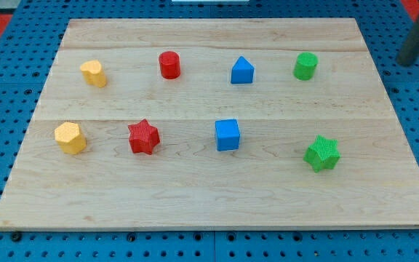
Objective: Push the yellow hexagon downwards
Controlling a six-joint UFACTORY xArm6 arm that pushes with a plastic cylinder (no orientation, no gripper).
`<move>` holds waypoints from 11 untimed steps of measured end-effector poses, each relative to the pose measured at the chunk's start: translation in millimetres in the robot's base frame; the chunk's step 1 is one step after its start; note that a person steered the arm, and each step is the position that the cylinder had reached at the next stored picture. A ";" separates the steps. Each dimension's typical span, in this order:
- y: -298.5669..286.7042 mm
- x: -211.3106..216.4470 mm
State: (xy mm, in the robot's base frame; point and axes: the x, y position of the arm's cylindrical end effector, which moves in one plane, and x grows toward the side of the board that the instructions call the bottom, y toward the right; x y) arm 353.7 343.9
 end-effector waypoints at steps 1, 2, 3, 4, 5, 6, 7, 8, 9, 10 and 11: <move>-25.0 71.2; -86.5 85.0; -155.2 66.9; -231.8 58.3; -319.0 54.6; -406.3 44.1; -503.8 42.1; -556.9 70.4; -557.6 110.7; -558.5 127.8; -562.9 108.9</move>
